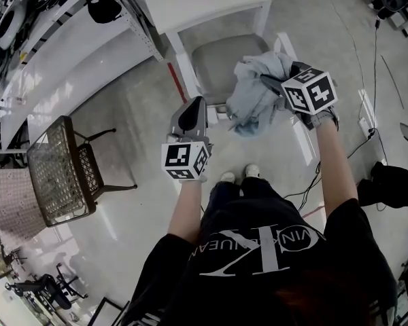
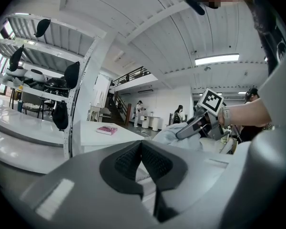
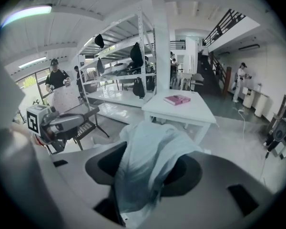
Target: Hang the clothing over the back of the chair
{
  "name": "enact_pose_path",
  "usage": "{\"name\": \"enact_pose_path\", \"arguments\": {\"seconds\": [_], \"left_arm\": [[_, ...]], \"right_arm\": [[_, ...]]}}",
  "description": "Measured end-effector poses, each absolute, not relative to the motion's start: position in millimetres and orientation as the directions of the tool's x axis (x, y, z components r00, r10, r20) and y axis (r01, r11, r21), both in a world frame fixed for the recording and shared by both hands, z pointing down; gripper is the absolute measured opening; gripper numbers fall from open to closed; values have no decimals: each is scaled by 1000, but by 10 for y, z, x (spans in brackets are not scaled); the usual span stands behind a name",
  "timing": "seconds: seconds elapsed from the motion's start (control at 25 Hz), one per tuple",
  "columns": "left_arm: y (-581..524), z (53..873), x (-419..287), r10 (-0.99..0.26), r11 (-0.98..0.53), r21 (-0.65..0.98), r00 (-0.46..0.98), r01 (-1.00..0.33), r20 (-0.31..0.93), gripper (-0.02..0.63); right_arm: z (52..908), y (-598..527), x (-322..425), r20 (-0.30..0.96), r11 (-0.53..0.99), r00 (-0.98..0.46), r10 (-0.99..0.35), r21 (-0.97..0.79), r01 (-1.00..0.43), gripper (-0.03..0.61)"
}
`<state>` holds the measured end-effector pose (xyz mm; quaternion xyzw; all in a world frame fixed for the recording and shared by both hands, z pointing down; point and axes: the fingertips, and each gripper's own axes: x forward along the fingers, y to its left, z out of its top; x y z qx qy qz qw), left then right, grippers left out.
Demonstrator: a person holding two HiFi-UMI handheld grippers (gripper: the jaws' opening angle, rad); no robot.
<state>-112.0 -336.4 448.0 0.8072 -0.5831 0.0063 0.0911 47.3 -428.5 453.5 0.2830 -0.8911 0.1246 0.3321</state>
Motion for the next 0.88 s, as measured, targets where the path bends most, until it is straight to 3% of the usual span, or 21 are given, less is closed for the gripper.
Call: {"name": "enact_pose_path", "arguments": {"seconds": [0.88], "left_arm": [[-3346,4455,-1147,-929,-337,177,357,-925,97,9]], "right_arm": [[4784,-4283,517,708,758,-524,-474,25,-652,225]]}}
